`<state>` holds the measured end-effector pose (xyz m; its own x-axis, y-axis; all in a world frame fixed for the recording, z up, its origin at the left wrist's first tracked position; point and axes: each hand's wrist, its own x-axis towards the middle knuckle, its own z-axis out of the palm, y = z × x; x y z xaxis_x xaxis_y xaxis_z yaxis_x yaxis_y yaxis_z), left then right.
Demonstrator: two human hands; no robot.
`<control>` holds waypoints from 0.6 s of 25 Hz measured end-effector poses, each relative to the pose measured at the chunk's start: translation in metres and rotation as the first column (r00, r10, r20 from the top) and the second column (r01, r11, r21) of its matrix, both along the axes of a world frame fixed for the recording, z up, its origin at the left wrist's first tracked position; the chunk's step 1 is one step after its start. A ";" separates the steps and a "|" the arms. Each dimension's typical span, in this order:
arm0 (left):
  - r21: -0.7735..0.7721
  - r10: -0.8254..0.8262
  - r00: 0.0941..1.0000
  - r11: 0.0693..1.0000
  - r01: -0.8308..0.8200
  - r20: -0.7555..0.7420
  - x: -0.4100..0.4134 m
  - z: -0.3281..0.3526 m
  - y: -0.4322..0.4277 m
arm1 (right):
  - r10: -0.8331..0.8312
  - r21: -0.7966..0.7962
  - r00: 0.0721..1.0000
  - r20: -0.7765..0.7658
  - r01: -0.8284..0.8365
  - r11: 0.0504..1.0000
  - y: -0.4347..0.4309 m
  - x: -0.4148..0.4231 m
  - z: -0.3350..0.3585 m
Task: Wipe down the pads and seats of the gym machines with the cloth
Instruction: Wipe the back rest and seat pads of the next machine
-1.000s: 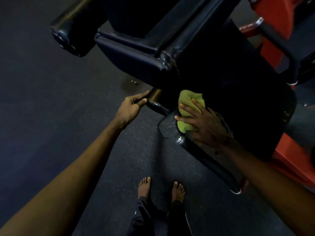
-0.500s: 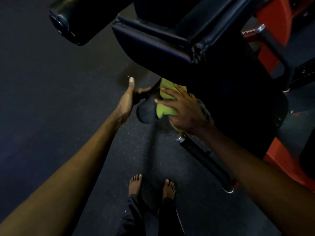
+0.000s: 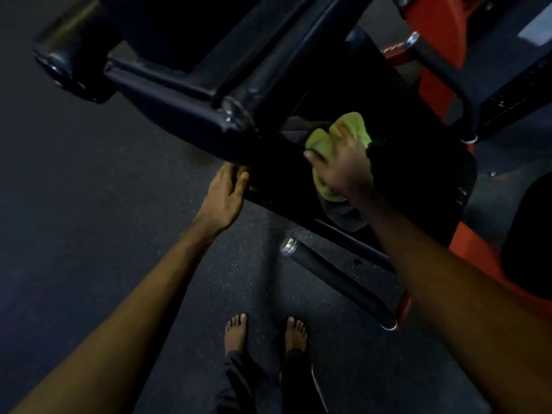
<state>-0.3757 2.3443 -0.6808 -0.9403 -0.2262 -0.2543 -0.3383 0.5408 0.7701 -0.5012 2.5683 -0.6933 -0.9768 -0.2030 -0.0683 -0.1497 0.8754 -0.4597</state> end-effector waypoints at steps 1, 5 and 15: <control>-0.052 0.011 1.000 0.999 -0.011 -0.003 -0.001 -0.004 0.007 | 0.050 0.057 0.998 -0.034 -0.048 0.997 -0.012 0.012 0.001; -0.238 0.091 0.993 0.969 -0.070 0.077 -0.011 -0.016 0.013 | 0.317 0.120 0.931 -0.182 -0.299 0.947 -0.038 0.038 -0.002; -0.273 -0.022 0.996 0.961 0.044 0.085 -0.034 -0.015 0.016 | 0.074 -0.065 0.978 -0.197 -0.088 0.994 -0.018 0.005 -0.005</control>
